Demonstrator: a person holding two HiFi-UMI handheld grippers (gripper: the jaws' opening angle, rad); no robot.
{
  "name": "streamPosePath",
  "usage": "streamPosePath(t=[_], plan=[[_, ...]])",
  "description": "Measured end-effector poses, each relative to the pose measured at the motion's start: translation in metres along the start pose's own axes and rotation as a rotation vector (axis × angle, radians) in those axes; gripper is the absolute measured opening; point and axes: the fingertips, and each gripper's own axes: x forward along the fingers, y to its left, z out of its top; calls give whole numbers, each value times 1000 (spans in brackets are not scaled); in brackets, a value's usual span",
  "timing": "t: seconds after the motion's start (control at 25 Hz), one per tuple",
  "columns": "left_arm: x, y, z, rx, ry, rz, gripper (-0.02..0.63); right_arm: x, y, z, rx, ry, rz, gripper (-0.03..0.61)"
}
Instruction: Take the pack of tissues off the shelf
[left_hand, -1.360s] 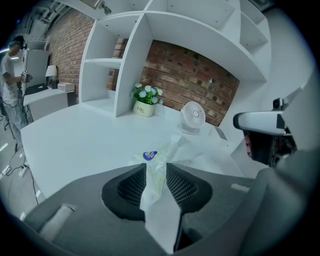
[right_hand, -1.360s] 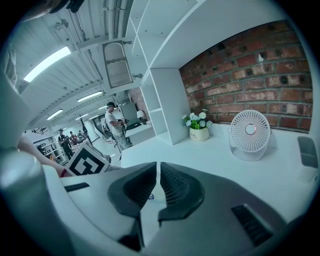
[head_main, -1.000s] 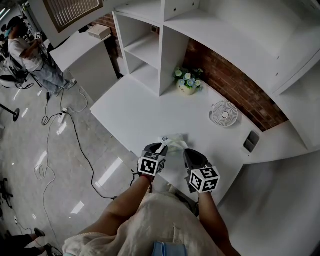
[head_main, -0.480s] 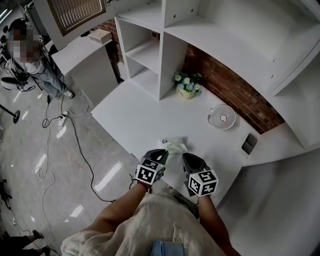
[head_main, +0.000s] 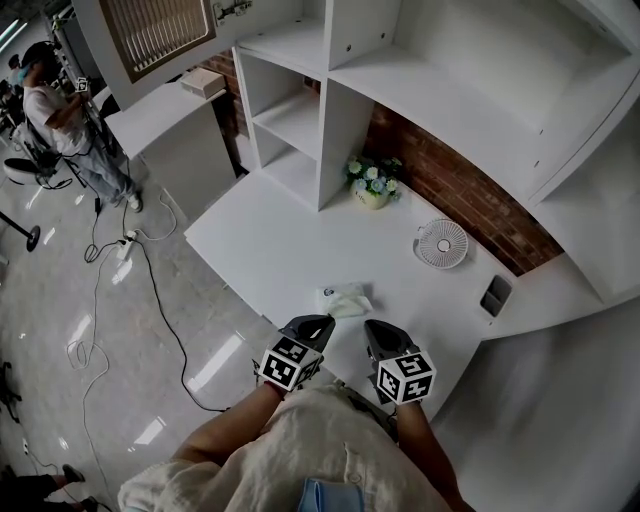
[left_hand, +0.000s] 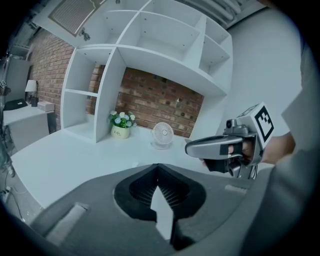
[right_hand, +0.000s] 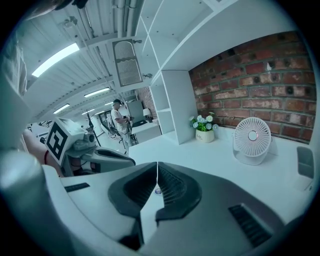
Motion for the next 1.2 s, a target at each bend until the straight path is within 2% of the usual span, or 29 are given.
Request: streamPosePath(t=[0.36,0.64,1.2], plan=[[-9,-4,-4,-22,-5,-46,9,0,6,3,-35,16,-10,15],[-15,7,1,-21,-21,-32,9,1,9,12,-37,6,-14,15],[-18,18,-13,-63,-19,-27,9,-4,11,0,-50,48,-30,15]])
